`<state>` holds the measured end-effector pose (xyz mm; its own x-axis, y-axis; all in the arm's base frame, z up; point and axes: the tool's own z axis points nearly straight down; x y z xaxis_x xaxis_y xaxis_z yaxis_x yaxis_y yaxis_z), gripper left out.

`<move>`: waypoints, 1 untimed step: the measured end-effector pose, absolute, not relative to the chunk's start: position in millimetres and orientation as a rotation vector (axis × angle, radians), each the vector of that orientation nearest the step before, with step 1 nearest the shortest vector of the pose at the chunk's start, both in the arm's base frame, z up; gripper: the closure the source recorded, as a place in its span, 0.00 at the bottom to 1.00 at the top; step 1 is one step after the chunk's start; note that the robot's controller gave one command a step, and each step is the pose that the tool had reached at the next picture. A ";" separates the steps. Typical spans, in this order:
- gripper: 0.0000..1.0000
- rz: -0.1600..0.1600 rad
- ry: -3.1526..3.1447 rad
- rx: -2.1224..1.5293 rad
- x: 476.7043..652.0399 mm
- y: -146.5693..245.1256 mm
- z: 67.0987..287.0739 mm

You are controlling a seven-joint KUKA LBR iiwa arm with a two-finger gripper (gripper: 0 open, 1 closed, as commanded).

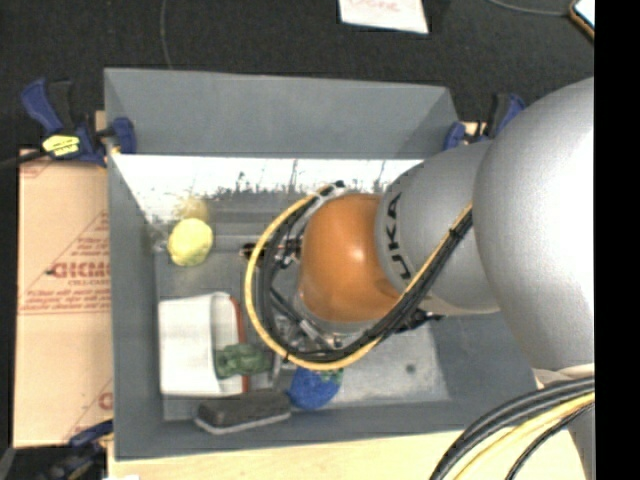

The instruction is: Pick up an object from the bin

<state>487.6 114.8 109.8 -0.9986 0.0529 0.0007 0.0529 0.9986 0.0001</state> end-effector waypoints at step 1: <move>1.00 -0.003 -3.147 -0.080 490.0 115.3 163.7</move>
Offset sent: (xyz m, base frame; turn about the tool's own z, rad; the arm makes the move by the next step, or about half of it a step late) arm 0.0016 0.0004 0.0354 -0.0017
